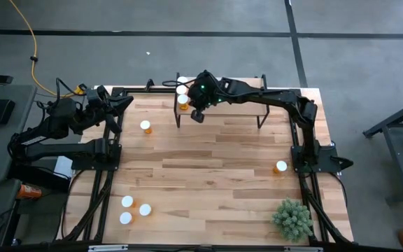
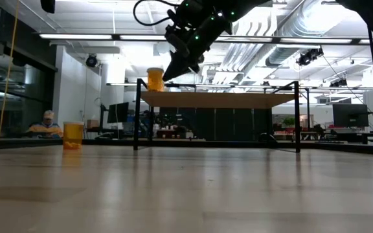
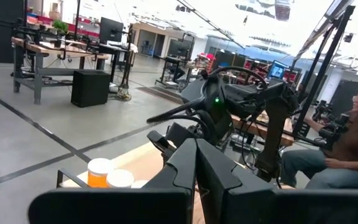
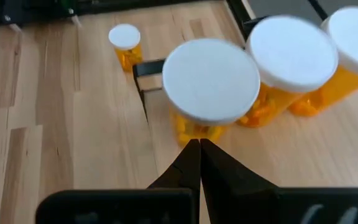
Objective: Pick and place medicine bottles onto shelf by color
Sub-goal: Adjust the orange pill bottle on the shelf, then put the orange pill bottle on the shelf
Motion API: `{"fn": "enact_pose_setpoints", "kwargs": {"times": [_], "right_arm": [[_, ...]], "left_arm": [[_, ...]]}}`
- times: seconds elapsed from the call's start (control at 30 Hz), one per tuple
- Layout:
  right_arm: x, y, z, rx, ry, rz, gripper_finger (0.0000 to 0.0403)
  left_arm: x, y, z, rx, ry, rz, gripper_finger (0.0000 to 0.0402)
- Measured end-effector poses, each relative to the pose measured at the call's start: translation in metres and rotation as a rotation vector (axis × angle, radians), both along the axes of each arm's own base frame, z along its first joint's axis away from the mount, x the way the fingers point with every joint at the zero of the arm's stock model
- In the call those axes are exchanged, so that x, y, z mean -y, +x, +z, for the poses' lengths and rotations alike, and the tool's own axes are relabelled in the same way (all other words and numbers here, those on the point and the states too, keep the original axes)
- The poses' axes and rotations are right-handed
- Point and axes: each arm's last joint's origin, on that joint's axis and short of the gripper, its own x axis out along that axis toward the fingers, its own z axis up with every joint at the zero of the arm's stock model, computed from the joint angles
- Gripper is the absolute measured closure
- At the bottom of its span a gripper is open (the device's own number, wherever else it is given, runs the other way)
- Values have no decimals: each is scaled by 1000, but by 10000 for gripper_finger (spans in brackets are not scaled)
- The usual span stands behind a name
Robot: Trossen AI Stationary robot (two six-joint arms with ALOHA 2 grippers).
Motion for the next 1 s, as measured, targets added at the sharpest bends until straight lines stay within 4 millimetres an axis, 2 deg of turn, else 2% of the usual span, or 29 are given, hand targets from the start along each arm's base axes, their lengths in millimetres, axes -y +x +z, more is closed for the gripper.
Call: {"fn": "enact_pose_setpoints", "kwargs": {"times": [0.77, 1.0], "right_arm": [[0, 3, 4, 59, 25, 18, 403], [-4, -6, 0, -40, 69, 10, 403]], "left_arm": [[0, 0, 0, 0, 0, 0, 402], [0, 0, 0, -3, 5, 0, 401]]}}
